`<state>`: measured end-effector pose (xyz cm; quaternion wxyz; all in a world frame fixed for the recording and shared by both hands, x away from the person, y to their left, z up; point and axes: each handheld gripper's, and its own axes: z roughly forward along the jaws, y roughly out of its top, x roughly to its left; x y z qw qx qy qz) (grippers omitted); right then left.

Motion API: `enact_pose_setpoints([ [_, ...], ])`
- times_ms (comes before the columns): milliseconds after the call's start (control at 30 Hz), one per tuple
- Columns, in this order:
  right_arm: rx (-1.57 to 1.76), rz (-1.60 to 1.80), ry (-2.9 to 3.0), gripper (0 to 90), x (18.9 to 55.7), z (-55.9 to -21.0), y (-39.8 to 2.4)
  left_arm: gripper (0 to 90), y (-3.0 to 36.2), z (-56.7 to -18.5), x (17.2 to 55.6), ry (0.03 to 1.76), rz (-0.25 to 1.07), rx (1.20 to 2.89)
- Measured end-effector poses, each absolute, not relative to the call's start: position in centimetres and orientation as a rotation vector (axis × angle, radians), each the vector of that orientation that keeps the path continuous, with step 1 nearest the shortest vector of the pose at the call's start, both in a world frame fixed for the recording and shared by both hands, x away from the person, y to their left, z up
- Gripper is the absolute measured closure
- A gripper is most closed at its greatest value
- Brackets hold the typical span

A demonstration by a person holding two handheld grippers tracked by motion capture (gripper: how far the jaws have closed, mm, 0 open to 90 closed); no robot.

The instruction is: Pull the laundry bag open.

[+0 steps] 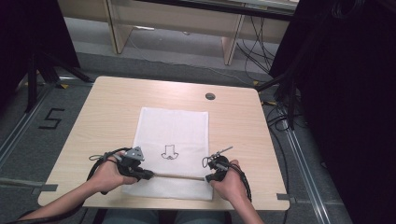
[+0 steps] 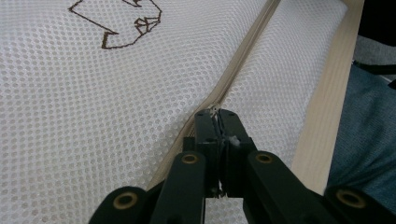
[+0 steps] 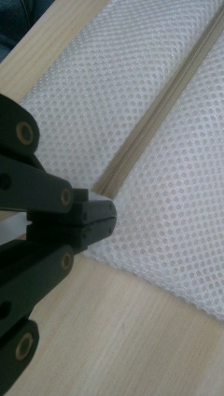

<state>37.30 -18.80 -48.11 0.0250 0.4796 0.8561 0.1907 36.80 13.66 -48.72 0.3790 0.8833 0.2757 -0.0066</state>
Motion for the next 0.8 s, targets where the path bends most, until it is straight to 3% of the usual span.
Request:
enact_pose_setpoints([
  [800, 1.527, 0.588, 2.646, 90.0, 37.2, -48.1, -18.7, 87.6, 15.6, -48.6, 37.0, 0.727, 0.008, 2.253],
])
